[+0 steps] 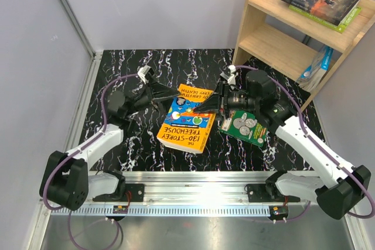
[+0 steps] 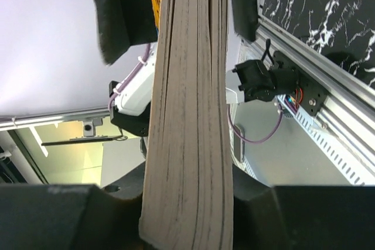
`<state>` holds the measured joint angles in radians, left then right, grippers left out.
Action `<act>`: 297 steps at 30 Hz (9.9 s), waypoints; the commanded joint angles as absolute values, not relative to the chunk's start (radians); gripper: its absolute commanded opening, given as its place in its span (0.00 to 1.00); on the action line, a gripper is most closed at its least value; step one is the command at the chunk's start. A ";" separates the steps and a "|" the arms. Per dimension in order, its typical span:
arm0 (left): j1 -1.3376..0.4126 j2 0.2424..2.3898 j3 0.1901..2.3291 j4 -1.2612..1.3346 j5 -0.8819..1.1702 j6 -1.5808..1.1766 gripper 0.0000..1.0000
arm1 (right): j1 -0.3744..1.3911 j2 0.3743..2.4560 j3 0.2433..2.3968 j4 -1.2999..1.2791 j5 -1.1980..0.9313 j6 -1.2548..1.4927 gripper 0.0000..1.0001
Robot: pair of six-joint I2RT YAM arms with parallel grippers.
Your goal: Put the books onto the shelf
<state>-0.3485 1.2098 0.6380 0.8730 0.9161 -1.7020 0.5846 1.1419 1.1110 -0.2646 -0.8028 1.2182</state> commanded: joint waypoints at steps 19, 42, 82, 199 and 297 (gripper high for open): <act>-0.390 1.074 0.869 0.110 1.123 -1.141 0.00 | 0.561 1.321 1.175 0.084 -0.853 1.218 0.00; -0.387 1.272 1.224 -0.186 0.582 -1.175 0.00 | 0.808 0.856 0.844 -0.183 -0.077 1.413 1.00; -0.394 1.232 1.316 -0.344 0.480 -1.315 0.00 | 0.985 1.038 1.055 -0.370 0.428 1.539 1.00; -0.336 0.930 0.779 -0.725 0.376 -0.937 0.79 | -0.026 1.210 1.450 -0.164 0.603 -0.136 0.00; -0.403 1.196 0.908 -0.673 0.302 -0.887 0.82 | 0.238 1.255 0.908 -0.601 0.147 0.629 0.70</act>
